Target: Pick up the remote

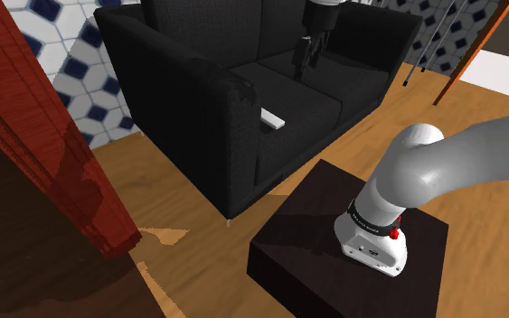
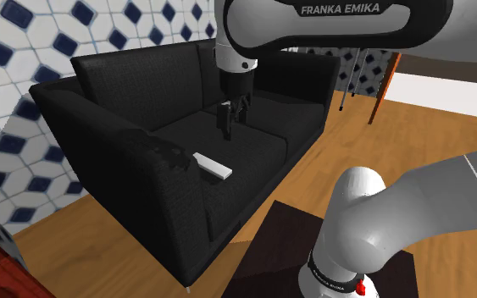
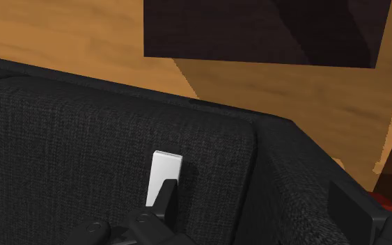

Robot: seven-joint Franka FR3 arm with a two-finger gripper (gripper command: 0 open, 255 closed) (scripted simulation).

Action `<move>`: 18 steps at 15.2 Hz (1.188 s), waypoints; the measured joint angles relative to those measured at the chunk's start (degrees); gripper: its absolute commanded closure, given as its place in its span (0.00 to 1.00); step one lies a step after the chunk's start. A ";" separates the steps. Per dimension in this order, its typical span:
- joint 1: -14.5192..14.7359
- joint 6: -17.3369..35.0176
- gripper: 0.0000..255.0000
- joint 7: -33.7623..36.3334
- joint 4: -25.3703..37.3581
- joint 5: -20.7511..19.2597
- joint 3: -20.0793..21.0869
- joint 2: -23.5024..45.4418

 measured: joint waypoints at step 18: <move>-1.30 26.48 0.00 -6.35 1.42 -0.81 -8.21 28.66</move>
